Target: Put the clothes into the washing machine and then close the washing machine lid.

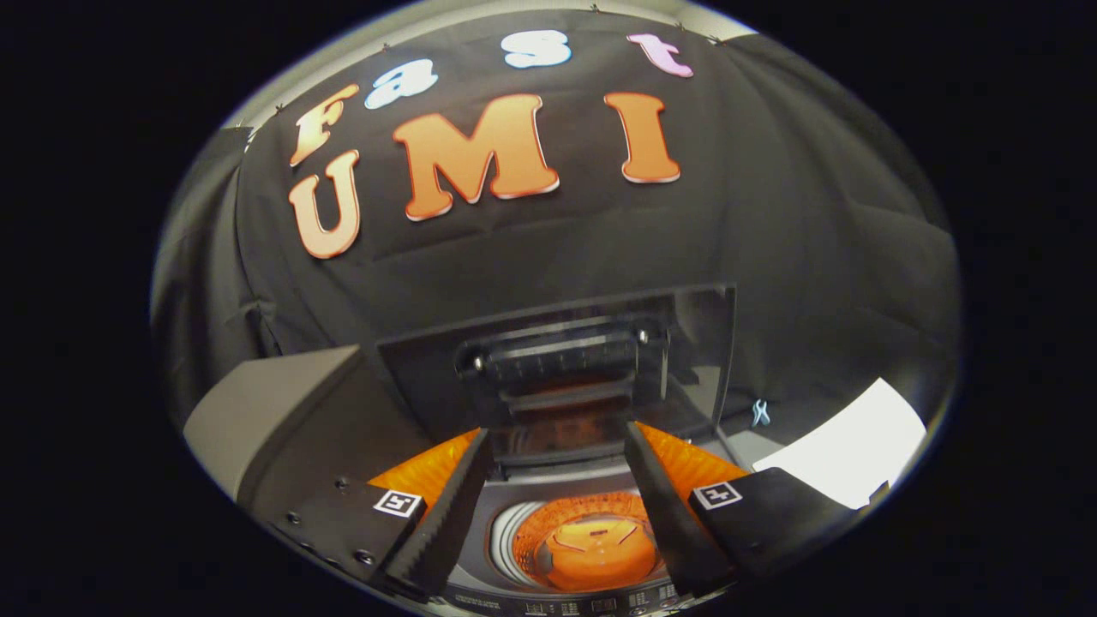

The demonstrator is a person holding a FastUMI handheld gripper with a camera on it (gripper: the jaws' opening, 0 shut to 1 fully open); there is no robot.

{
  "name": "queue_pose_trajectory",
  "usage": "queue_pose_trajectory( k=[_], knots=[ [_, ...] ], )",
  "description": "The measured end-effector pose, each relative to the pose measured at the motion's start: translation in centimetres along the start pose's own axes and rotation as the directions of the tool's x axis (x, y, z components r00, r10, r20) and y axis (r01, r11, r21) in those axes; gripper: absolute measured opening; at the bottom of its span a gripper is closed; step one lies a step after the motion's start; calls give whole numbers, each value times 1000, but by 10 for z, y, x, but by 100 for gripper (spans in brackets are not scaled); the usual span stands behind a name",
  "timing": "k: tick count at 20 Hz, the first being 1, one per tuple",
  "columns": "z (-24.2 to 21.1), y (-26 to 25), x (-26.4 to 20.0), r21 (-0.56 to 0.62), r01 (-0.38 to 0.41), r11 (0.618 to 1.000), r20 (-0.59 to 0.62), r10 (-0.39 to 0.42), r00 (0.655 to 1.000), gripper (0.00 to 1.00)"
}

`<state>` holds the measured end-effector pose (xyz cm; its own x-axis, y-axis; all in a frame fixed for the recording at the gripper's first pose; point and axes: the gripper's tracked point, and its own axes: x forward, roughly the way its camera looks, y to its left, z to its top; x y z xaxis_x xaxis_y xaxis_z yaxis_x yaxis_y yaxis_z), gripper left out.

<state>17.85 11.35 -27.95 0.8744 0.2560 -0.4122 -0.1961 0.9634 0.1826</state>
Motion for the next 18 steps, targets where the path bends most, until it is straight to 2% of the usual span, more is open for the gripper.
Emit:
queue_pose_trajectory(
  k=[4,9,14,18],
  knots=[
    [58,7,7,-11,-19,1000,89,20,996,99],
    [107,8,46,-11,-26,1000,122,27,992,99],
    [119,5,102,-37,-18,999,77,21,997,99],
    [104,6,141,-51,-12,999,24,13,1000,99]
  ],
)
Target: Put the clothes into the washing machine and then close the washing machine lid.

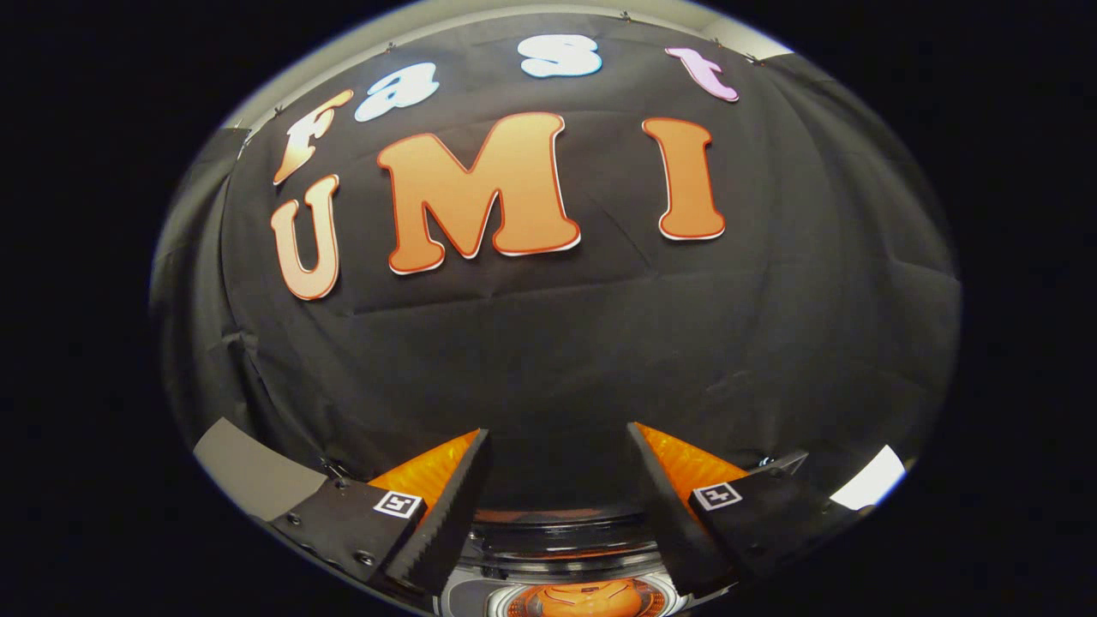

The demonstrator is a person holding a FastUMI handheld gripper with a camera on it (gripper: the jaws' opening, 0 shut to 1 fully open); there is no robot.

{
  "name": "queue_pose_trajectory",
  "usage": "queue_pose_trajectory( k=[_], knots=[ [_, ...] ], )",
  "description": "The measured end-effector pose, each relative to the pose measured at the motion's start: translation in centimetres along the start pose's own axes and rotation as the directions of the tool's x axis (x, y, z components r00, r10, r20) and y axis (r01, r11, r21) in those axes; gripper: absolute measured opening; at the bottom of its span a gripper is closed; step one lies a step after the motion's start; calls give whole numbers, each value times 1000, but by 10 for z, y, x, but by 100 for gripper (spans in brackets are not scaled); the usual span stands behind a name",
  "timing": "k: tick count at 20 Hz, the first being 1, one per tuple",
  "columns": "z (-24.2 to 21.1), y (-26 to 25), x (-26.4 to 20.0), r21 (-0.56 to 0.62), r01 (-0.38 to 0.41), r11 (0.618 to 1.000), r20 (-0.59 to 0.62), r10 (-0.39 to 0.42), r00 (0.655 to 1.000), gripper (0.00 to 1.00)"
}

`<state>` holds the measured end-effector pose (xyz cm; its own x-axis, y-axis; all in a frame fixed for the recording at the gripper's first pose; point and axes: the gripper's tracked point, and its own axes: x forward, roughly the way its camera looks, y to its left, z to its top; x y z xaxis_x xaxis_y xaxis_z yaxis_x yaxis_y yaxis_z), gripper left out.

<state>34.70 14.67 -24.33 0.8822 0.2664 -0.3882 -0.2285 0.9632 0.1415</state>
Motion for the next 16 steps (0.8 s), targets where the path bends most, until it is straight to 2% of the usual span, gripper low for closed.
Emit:
queue_pose_trajectory(
  k=[5,8,11,16],
  knots=[
    [-25,-2,36,13,17,1000,-66,-17,998,99],
    [-35,-8,45,-22,35,999,-76,-36,996,99],
    [-34,-10,47,-80,35,996,-54,-40,998,97],
    [-34,-11,41,-68,26,997,-23,-28,999,98]
  ],
)
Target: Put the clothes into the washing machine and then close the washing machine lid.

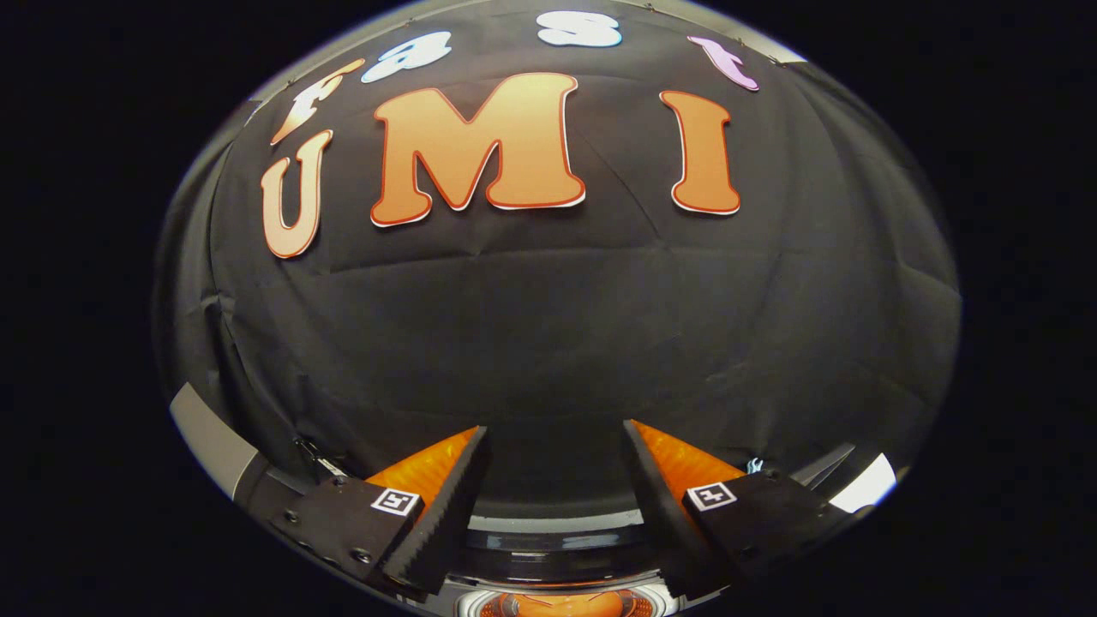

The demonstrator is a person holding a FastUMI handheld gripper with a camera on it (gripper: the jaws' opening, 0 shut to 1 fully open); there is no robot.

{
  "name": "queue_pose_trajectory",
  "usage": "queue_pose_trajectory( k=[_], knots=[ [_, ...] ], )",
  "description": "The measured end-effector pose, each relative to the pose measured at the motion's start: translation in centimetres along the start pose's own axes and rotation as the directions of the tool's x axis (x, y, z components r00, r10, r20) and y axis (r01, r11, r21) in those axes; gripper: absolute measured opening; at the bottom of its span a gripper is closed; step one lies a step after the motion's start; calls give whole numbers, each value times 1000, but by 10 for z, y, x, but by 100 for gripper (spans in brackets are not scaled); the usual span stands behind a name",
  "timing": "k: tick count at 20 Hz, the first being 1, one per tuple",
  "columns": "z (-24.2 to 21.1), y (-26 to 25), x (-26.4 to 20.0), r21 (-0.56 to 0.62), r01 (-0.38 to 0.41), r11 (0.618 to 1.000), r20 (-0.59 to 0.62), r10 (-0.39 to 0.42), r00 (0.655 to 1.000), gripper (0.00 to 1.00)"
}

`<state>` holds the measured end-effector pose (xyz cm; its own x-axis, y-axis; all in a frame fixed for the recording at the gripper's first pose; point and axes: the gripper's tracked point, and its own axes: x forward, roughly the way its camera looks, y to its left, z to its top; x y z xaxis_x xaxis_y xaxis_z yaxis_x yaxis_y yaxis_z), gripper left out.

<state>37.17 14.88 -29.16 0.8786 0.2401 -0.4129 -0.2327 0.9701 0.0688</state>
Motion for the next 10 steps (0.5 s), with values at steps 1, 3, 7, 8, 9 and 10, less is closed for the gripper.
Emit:
queue_pose_trajectory(
  k=[1,3,7,8,9,10],
  knots=[
    [1,0,-2,0,-4,1000,15,4,1000,98],
    [0,0,-5,-2,-9,1000,32,9,999,97],
    [-3,2,-15,-18,-19,1000,37,19,999,98],
    [-4,2,-20,-15,-18,1000,42,18,999,98],
    [-6,2,-27,-13,-17,1000,46,17,999,98],
    [-8,2,-33,-11,-15,1000,52,15,999,98]
  ],
)
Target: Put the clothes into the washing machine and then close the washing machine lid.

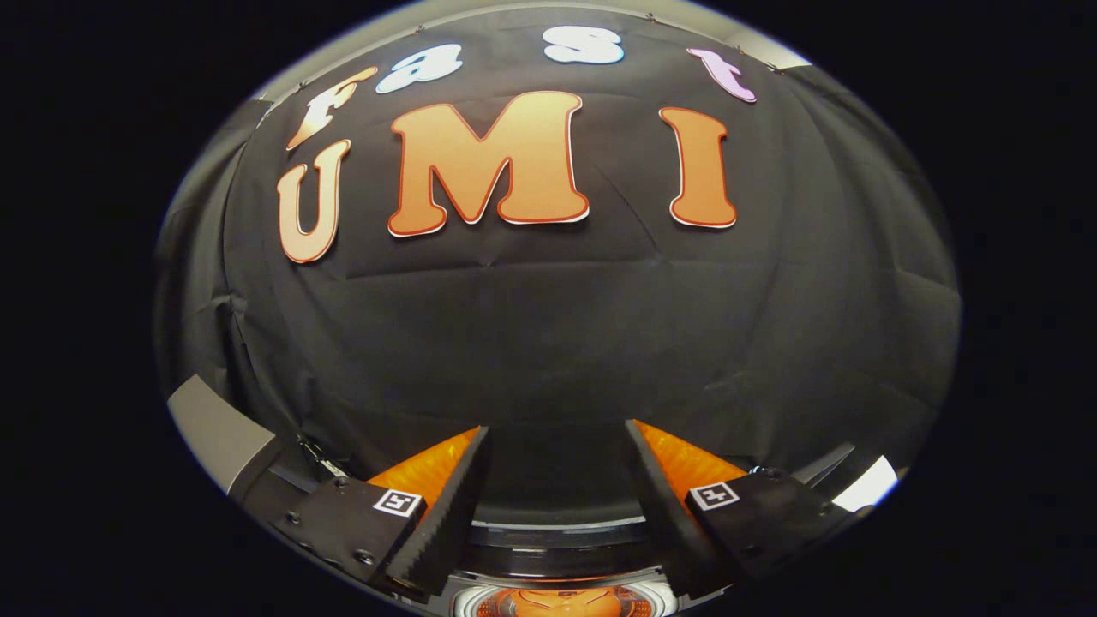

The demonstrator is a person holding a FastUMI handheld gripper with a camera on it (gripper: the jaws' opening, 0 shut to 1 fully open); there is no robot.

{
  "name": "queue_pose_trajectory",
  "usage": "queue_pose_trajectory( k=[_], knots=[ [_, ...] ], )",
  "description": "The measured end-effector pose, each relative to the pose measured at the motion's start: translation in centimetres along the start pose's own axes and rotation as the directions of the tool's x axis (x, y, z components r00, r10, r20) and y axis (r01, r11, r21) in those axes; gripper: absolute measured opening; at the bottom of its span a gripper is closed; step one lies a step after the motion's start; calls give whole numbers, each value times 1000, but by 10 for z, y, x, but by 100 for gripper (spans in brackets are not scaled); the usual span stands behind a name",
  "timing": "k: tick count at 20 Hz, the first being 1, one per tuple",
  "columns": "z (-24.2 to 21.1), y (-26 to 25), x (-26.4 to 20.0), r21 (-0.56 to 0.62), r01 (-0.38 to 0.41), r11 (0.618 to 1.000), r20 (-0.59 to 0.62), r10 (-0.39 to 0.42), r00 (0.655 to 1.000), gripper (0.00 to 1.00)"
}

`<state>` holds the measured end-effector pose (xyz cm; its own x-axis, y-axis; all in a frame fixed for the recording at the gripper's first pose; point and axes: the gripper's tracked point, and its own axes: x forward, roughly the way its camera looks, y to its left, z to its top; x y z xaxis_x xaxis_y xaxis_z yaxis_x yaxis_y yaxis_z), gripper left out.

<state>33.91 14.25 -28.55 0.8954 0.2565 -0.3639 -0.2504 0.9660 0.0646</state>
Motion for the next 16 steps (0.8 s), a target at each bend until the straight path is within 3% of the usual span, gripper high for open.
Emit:
queue_pose_trajectory(
  k=[16],
  knots=[
    [-47,2,-91,-18,7,1000,4,-7,1000,97]
  ],
)
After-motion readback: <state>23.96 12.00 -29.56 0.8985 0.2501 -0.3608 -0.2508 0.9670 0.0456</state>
